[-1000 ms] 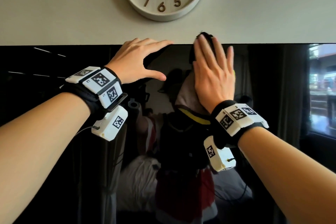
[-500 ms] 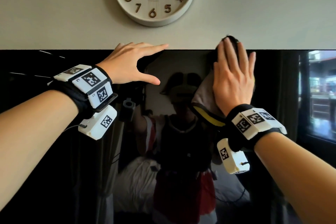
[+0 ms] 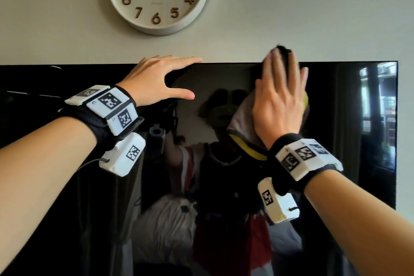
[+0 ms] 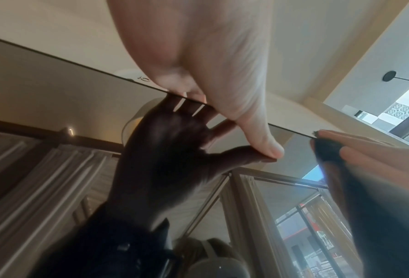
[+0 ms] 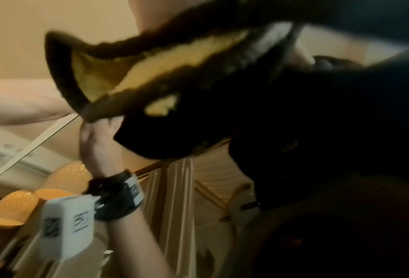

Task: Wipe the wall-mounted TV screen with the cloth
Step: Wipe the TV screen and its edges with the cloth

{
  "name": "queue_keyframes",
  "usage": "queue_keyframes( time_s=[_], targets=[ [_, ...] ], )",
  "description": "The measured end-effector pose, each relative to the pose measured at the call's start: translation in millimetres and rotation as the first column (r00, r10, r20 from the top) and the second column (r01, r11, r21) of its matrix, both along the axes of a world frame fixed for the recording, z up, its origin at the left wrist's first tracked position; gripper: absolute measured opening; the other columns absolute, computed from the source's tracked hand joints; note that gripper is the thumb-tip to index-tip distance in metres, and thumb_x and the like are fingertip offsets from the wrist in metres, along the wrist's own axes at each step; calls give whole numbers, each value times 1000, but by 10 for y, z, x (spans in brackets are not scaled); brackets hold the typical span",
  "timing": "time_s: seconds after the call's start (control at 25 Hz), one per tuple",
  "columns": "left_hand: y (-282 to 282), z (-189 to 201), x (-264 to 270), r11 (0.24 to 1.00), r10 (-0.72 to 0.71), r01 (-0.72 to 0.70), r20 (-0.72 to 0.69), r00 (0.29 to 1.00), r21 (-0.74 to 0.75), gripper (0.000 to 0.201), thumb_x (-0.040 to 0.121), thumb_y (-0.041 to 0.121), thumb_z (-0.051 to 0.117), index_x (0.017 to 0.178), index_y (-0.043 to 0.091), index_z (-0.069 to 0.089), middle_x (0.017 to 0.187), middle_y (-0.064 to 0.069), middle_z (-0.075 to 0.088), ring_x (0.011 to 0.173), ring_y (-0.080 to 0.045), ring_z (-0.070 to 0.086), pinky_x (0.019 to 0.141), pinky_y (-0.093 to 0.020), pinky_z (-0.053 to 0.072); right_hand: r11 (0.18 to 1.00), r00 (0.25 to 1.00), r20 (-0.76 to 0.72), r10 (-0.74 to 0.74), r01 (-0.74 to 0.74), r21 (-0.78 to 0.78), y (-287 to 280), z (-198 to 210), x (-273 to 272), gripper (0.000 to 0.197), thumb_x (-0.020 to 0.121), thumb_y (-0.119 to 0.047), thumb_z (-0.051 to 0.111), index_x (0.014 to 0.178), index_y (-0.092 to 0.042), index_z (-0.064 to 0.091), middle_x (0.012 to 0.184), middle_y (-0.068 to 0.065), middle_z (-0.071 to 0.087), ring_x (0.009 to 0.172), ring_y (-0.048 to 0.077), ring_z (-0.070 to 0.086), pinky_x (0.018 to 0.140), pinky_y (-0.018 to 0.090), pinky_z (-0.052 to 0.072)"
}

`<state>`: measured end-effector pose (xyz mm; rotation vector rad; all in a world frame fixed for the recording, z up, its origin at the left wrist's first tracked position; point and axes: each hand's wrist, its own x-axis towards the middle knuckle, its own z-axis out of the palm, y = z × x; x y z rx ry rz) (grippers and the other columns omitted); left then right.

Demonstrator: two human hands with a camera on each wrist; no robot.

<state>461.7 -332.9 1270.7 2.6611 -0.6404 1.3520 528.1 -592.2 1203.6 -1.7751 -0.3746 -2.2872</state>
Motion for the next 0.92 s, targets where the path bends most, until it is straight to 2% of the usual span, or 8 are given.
queue_keyframes(
  time_s=[0.08,0.16,0.36,0.48,0.56,0.68,0.76,0.92],
  targets=[
    [-4,-7,-36,1000,8,-8,-8,1000,-13,74,77,63,65,144,54,35,132,3,58,125,-24,49,111,-45,33,984,999,-9,32,-33,-178,229,-65,-22,48,101,-19,43,146,-3,43,153,10,38,144,36,28,118,54,18],
    [-27,-17,-48,999,20,-20,-4,1000,-29,76,74,65,62,144,53,36,129,0,59,123,-25,50,110,-44,33,968,999,-35,37,-45,-248,198,-70,-10,48,102,-18,42,147,-4,41,155,9,36,145,34,26,119,50,18],
    [-85,-36,-88,998,42,-43,-22,999,-40,85,69,76,65,145,56,34,140,1,54,132,-24,45,113,-42,30,1000,999,-44,0,0,3,-467,-60,25,47,101,-15,44,146,-1,42,154,13,37,143,37,28,119,50,23],
    [-346,-49,-92,999,44,-44,-19,999,-10,95,60,86,53,146,58,26,152,12,42,140,-19,37,117,-46,23,988,999,-50,17,-25,-150,-300,-97,-21,50,100,-18,44,146,-1,40,155,12,35,144,36,26,119,48,18],
    [-712,-59,-28,998,19,-20,28,999,61,100,59,86,54,149,54,26,154,14,39,139,-20,38,111,-39,23,985,998,-58,0,-10,-171,-407,-101,-13,49,101,-18,44,147,-2,40,155,10,35,145,35,26,119,47,20],
    [-1260,-35,81,993,-52,46,55,997,111,103,62,80,66,151,46,28,151,9,46,134,-23,44,105,-31,27,999,998,-61,-35,35,2,-887,-105,40,47,102,-18,42,147,-4,41,155,10,35,144,35,27,119,48,23],
    [-1451,-38,154,989,-72,61,83,994,133,99,67,72,71,152,41,31,146,4,51,128,-26,49,105,-33,31,996,997,-77,-26,33,87,-1053,-117,31,48,102,-18,42,147,-3,40,156,12,34,145,35,26,120,48,21],
    [-1509,-67,236,989,-56,35,141,988,144,98,67,75,68,151,39,34,142,3,53,120,-29,51,103,-37,33,991,998,-56,-3,-5,-132,-887,-119,14,49,100,-17,44,147,-3,41,155,11,36,145,35,26,119,50,21]
  ],
)
